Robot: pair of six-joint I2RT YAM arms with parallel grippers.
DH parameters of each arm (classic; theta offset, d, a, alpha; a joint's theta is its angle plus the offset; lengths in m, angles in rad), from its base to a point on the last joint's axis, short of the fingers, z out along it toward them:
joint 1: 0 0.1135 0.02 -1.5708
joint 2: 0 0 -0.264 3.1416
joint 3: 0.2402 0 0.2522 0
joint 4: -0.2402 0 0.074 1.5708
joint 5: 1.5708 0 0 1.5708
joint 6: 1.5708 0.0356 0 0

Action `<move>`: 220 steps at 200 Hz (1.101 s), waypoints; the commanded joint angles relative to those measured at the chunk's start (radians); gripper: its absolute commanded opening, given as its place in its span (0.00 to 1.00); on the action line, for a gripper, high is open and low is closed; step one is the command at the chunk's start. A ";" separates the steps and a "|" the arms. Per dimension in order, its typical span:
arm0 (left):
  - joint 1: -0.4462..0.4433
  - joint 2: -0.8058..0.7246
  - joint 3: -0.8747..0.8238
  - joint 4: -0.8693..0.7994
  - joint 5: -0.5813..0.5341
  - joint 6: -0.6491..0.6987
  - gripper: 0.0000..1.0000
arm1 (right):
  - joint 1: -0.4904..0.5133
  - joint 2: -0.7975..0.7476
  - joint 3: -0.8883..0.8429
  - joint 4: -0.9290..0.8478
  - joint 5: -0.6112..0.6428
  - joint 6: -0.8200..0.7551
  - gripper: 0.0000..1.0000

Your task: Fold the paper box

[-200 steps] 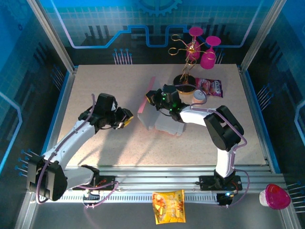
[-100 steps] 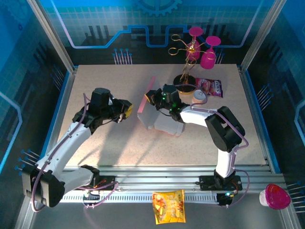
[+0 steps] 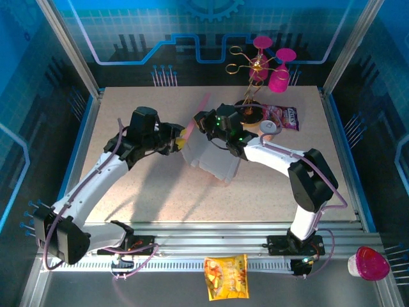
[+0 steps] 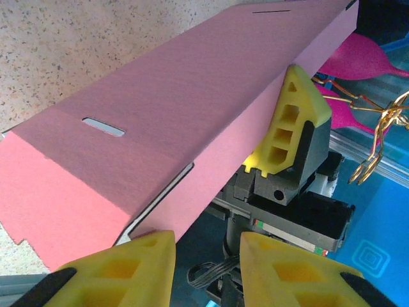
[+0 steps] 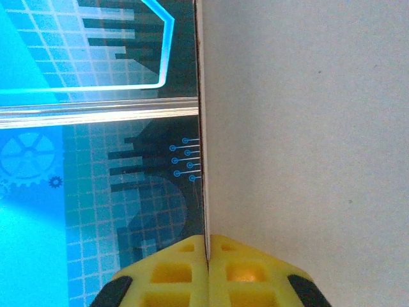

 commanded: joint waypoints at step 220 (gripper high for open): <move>-0.009 0.067 0.187 -0.126 0.017 0.028 0.36 | 0.047 -0.119 0.184 -0.306 0.146 -0.009 0.00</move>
